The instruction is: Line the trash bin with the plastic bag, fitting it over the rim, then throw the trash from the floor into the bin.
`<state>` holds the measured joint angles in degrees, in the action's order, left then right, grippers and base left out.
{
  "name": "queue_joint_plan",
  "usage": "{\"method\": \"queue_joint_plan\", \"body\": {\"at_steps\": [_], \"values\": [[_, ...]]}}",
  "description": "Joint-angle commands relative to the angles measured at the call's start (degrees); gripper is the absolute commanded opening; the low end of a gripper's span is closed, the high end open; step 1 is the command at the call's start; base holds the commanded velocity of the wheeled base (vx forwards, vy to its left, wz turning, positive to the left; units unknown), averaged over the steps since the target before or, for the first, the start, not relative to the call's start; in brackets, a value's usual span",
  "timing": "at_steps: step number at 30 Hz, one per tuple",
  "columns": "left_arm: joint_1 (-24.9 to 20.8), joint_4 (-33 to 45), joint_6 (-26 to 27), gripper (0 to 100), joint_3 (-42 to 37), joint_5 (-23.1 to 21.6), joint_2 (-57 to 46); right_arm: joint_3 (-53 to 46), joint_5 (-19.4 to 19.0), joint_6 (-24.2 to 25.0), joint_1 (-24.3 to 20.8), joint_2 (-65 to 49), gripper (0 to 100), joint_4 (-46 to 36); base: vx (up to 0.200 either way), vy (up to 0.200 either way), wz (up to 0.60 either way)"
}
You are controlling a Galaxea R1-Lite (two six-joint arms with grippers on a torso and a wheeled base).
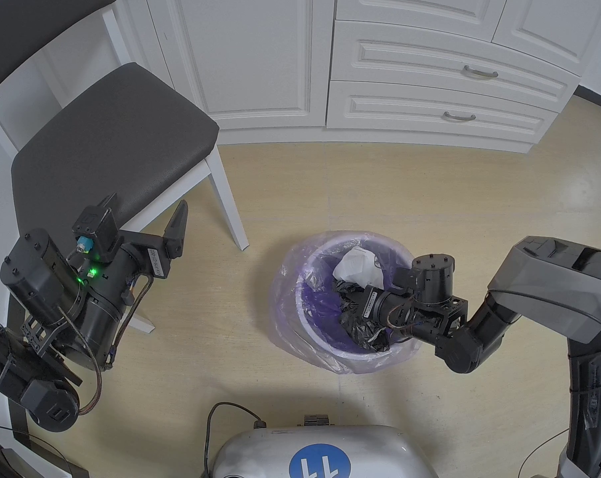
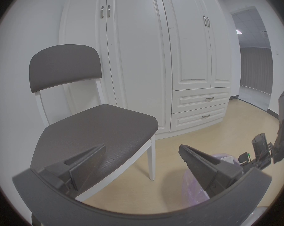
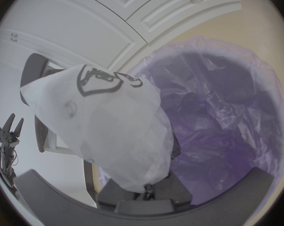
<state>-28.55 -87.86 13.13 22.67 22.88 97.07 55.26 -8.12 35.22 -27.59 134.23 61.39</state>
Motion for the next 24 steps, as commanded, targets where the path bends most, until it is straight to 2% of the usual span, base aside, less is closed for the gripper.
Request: {"method": "queue_joint_plan", "body": {"at_steps": [1,6,21,24], "values": [[-0.10,-0.03,0.05,100,-0.09,-0.03,-0.92,-2.44,-0.14,-0.06,0.52,5.78,0,5.76,0.000,0.000,0.00],[-0.01,-0.03,0.05,100,0.09,-0.03,-1.10,-4.63,-2.60,-0.06,1.22,8.68,0,14.90,0.000,0.000,0.00],[-0.01,-0.03,0.14,100,0.18,-0.03,-1.19,-5.25,-2.96,-0.59,2.10,12.90,0,22.63,0.000,0.000,0.00],[0.07,-0.03,0.05,100,0.35,-0.56,-1.45,-5.25,-2.96,-0.77,2.19,15.27,0,26.50,0.000,0.000,0.00]]}}
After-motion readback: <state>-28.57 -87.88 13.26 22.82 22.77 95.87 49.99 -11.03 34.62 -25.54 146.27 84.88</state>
